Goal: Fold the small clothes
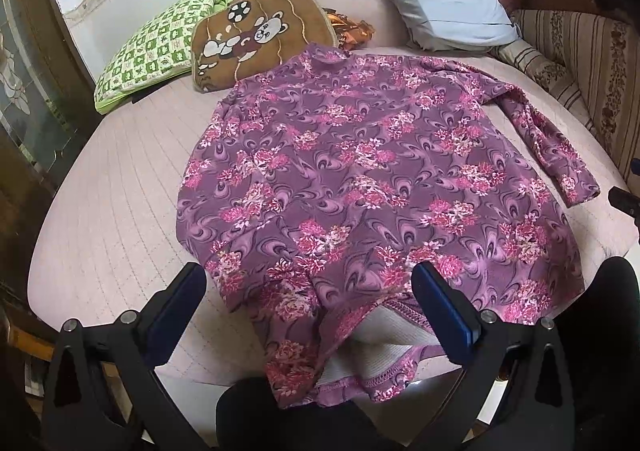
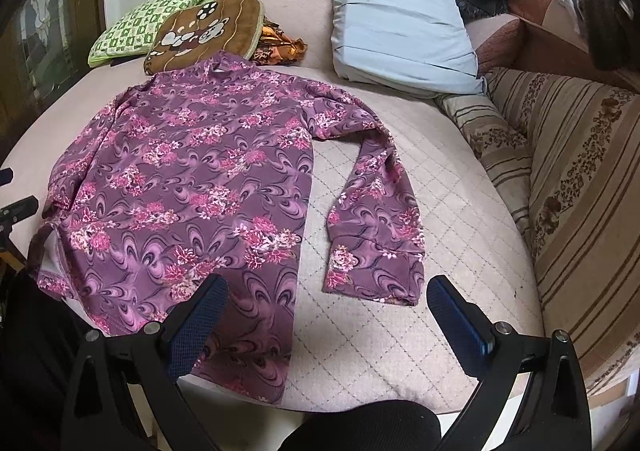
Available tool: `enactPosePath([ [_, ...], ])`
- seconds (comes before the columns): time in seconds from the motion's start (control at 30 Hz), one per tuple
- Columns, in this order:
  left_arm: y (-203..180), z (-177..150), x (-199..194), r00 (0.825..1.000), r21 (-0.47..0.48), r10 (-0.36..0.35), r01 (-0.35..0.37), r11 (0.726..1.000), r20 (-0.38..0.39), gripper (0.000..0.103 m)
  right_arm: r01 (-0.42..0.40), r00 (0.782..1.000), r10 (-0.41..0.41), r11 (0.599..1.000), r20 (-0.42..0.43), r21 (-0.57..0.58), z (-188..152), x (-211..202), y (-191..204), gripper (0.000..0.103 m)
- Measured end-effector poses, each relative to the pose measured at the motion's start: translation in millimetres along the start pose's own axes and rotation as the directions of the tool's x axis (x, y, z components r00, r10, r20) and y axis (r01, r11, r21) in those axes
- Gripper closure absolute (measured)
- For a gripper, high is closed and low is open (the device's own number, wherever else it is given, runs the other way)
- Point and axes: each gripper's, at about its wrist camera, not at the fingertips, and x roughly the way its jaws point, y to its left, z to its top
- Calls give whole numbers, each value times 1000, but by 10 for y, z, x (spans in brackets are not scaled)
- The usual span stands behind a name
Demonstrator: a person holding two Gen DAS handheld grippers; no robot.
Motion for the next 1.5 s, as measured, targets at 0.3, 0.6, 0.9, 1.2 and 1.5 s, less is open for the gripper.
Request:
enactPosePath([
  [0.3,39,-13,30,1000,24,4,-4,1000,-10,0,-6,1000,6,1000,-6,-19,14,19,10,2],
  [0.6,-17,19,-30,1000,50,3,-2,999,-13,0,-21,1000,21,999,5,-24,26,-19,38,2],
  [0.9,14,-133,-140,1000,43,7,-6,999,-17,0,-40,999,41,999,5,-23,-52,-63,118,2],
  [1.2,-23,-148,-270,1000,28,-14,13,1000,6,0,-52,998,53,998,29,-23,-116,-228,230,2],
  [1.5,-41,-148,-267,1000,27,-16,15,1000,6,0,-51,998,52,998,39,-27,-98,-256,240,2],
])
